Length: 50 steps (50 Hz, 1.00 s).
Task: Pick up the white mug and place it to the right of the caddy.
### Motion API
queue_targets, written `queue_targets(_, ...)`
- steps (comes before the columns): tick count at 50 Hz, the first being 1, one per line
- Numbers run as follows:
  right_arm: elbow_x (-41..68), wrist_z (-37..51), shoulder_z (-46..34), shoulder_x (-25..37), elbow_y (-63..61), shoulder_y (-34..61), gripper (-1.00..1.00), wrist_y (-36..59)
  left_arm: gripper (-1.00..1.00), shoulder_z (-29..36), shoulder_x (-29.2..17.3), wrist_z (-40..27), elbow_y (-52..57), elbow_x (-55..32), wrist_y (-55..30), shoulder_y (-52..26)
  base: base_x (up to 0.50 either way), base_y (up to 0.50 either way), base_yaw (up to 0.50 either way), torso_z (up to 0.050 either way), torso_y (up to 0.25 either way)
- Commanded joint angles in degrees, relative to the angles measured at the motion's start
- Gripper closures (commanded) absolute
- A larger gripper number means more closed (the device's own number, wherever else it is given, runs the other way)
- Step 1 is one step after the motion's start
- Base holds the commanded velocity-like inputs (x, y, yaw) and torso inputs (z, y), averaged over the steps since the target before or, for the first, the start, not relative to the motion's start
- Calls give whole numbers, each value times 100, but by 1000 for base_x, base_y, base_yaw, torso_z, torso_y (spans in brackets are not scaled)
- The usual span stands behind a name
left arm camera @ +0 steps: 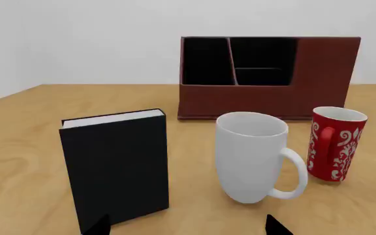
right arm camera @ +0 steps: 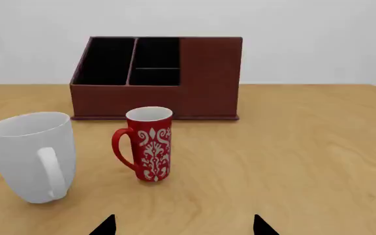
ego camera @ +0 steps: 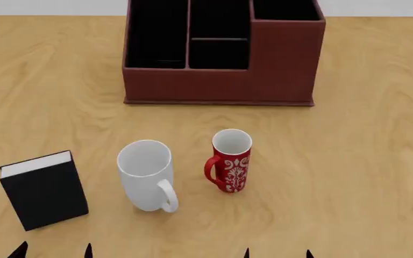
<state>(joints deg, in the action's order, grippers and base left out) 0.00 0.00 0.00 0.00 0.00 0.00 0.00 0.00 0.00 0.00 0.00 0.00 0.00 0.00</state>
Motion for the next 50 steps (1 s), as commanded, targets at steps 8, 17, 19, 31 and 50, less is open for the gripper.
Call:
queue_targets(8,218,284,-207,291,80,-12,-100,-36,-100,309,-254,-214,166,-317,136,160,0,0,0,0,0)
queue_targets(17,190,502,-188,462,-199,218,-100,423,-100,507,-402,-346,837,-257,-238,32,0,0,0,0,0)
queue_targets(19,131,556,-147,579,-876,366,-100,837,-100,494,-503,-368,1531,-231,-734,-155,0,0,0,0,0)
queue_targets(31,598,579,409,1038,-4476,2547,-100,4894,-100,-55,-766,-441,4598,-541,-4577,-2673,0,0,0,0,0)
queue_targets(50,1219,423,1110,1543,-5961,5743,-100,8836,-100,-563,-1296,-750,5994,-1716,-7618,-5371,0,0,0,0,0)
